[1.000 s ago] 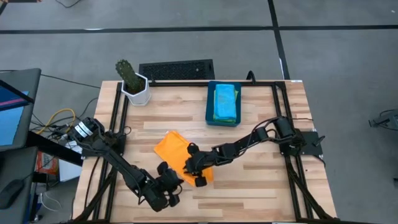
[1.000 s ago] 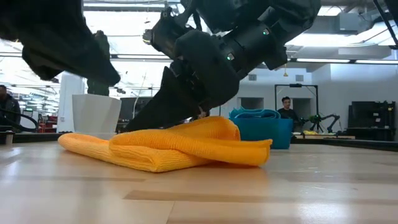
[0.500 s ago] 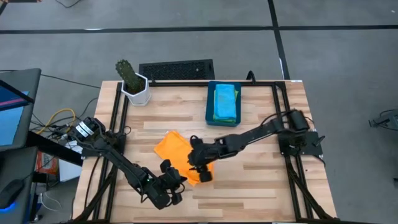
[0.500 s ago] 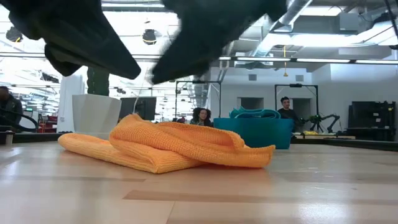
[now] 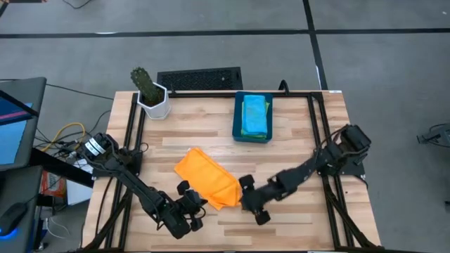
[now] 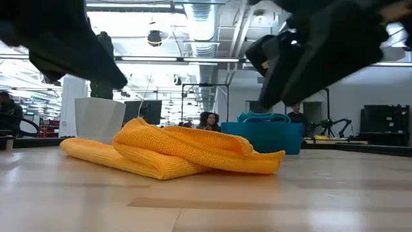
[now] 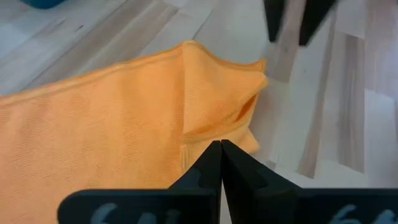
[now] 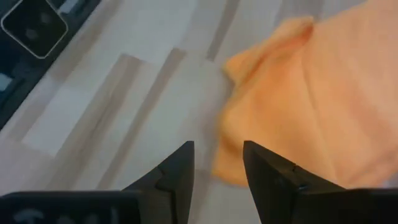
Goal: Fold microfiber towels
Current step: Fold the orange towel
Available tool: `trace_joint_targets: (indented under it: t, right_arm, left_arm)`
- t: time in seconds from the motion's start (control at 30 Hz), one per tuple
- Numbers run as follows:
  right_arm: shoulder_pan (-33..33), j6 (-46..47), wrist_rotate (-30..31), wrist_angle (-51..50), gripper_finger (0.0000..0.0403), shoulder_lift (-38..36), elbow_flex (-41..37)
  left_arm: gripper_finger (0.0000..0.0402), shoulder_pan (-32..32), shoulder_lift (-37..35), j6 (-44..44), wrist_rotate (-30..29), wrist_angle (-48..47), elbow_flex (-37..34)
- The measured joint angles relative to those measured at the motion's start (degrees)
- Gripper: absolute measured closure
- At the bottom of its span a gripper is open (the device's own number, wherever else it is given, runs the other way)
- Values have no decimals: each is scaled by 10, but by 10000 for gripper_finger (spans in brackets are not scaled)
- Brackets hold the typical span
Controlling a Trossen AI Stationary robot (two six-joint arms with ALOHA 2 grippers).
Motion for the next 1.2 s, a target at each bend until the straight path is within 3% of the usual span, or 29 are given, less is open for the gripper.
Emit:
trace_joint_targets:
  t: [0.23, 0.37, 1.2]
  right_arm:
    - [34, -43, 92, 51, 227, 65, 6]
    - [35, -30, 136, 32, 225, 75, 12]
    - [17, 11, 96, 28, 298, 74, 13]
  left_arm:
    - [401, 8, 0, -7, 1, -7, 0]
    - [401, 8, 0, -18, 1, -12, 0]
    - [401, 8, 0, -14, 16, -40, 0]
